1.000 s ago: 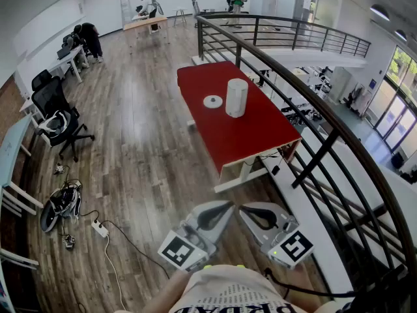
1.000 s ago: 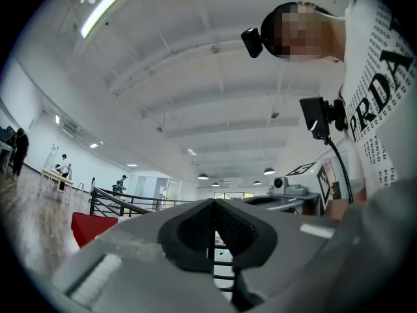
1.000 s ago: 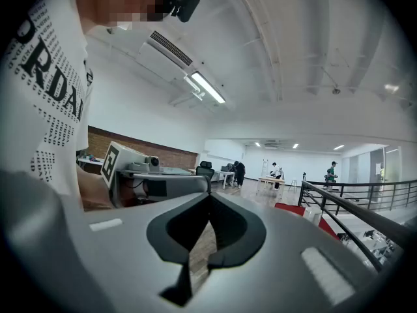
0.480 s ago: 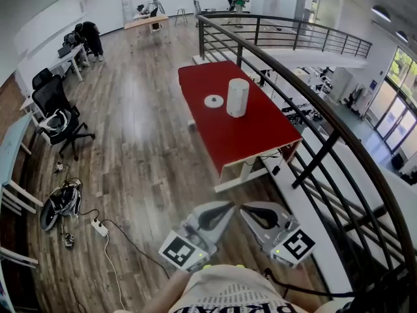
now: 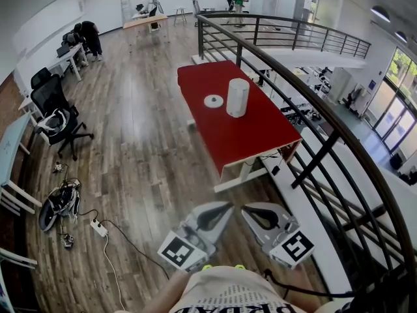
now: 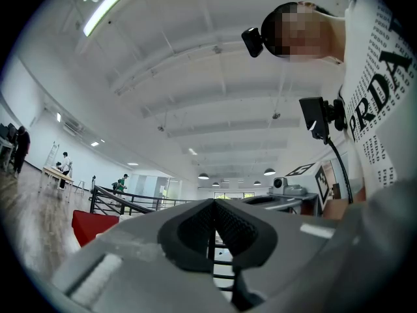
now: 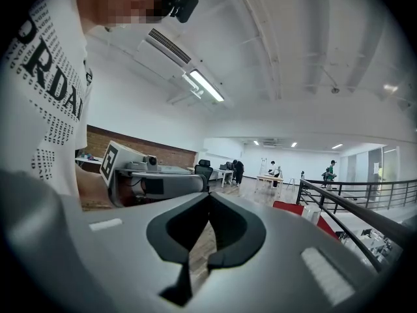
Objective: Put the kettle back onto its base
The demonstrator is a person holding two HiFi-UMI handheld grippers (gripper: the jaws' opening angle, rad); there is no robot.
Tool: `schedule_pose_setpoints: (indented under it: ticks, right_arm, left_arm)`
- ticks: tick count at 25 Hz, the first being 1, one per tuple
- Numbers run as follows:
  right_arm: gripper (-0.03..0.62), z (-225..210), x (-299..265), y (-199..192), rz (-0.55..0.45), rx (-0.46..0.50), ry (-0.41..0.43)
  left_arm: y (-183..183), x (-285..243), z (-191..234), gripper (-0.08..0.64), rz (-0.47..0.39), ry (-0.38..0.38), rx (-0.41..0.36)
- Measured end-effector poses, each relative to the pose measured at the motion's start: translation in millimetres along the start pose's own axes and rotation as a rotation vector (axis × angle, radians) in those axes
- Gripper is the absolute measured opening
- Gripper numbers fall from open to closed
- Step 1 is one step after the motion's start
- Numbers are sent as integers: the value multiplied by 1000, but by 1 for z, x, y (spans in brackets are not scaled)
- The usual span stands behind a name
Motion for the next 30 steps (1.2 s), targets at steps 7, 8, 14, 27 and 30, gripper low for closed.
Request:
schedule_pose_setpoints:
  ticks: [7,8,14,27,30]
  right_arm:
    - [6,11,-9,1,1,-3,-7]
    - [7,13,-12,1,-4,-3,-10]
    - [7,20,-19,-2,-14,-7,-34]
    - [7,-1,-19,-1,15,-4,-41]
    - [6,-17,-20,1,29,-8,-30]
  left_arm:
    - [3,12,2,-2,-7,-18,9]
    - [3,15,4,-2,-7,-20,9]
    - [0,30,11,-2,-7,-25,16]
    - [-3,13,21,-2,4,-18,14]
    - [-1,-3,26,-2,-4,-8,9]
Point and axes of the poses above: the fingertips, and each gripper's own axes: x backward along the fingers, z to its left, y out of its top, the point moved 2 cm from there along x, backward along the fingers, and after that the axes turned 14 degrees about -x, right-handed, at the moved point
